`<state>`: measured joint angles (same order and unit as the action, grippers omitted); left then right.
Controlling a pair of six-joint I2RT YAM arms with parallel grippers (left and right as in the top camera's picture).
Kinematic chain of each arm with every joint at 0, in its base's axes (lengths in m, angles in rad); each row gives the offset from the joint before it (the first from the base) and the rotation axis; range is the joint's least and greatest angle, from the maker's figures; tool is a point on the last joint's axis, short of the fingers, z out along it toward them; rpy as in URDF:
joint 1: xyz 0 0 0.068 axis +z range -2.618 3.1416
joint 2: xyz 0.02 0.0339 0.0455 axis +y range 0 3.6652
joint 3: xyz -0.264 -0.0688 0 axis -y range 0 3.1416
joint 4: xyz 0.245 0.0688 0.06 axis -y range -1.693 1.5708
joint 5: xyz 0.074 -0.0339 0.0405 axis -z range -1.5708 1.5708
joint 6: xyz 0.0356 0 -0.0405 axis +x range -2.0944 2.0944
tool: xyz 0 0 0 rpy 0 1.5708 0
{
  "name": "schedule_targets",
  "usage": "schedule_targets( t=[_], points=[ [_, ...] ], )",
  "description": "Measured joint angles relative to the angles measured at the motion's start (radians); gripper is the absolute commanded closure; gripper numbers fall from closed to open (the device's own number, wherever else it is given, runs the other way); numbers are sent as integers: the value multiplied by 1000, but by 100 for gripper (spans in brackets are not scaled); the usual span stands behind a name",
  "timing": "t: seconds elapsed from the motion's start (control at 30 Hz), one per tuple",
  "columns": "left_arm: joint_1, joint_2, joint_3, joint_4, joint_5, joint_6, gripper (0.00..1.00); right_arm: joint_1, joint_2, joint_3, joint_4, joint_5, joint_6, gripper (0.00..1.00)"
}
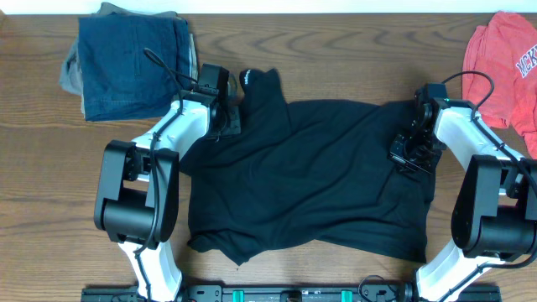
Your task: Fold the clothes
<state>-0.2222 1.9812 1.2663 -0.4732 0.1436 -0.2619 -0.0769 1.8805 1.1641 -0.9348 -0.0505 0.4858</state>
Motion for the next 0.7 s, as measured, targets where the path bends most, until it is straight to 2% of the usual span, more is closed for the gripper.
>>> schedule_targets(
  t=[0.13,0.53,0.7],
  points=[
    [17,8,0,-14,-47,0,94,0,0,0,-8,6,0,99],
    [105,8,0,-49,-54,0,94,0,0,0,-16,6,0,99],
    [146,8,9,-109,-82,0,95,0,0,0,-24,28,0,99]
  ],
)
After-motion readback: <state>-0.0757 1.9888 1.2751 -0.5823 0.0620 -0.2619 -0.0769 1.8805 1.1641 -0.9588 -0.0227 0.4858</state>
